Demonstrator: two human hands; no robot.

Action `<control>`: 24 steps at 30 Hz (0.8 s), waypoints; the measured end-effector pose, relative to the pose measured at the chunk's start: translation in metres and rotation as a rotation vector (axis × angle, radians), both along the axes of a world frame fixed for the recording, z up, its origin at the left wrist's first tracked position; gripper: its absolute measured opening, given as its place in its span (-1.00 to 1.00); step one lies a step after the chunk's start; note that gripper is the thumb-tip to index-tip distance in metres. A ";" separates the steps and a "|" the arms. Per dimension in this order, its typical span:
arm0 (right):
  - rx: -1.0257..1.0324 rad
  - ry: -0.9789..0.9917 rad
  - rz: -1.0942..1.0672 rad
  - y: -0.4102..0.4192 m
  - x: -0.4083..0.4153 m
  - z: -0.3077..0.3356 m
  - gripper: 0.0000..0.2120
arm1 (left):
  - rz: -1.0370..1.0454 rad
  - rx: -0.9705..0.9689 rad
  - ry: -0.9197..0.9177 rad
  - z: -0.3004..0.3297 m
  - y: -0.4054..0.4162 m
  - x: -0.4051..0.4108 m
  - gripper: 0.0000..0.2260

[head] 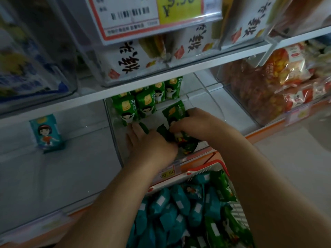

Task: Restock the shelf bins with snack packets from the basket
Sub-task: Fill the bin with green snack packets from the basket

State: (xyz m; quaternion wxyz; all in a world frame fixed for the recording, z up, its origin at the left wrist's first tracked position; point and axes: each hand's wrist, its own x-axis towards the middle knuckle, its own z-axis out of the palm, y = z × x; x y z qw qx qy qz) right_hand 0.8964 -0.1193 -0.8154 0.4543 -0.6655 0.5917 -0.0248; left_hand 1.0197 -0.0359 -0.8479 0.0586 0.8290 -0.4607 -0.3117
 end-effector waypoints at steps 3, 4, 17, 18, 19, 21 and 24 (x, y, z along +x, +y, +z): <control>0.027 -0.044 -0.076 0.001 -0.003 -0.002 -0.66 | -0.063 -0.003 -0.066 -0.003 -0.002 0.002 -0.19; 0.018 -0.056 -0.091 0.002 -0.003 -0.002 -0.67 | -0.060 -0.016 -0.076 -0.003 -0.003 0.003 -0.22; -0.008 -0.343 -0.342 0.001 -0.003 0.000 -0.75 | -0.106 -0.353 -0.135 0.015 0.006 0.005 -0.56; 0.020 -0.376 -0.356 0.000 -0.002 -0.001 -0.71 | -0.091 -0.404 -0.122 0.019 0.006 0.005 -0.57; 0.065 -0.430 -0.374 0.000 -0.001 -0.002 -0.66 | -0.070 -0.447 -0.096 0.023 0.004 0.005 -0.60; 0.184 -0.583 -0.415 -0.001 -0.001 -0.003 -0.63 | 0.010 -0.519 0.046 0.029 0.002 0.007 -0.65; 0.290 -0.725 -0.446 -0.002 -0.006 -0.002 -0.70 | 0.120 -0.595 0.287 0.031 -0.001 0.012 -0.64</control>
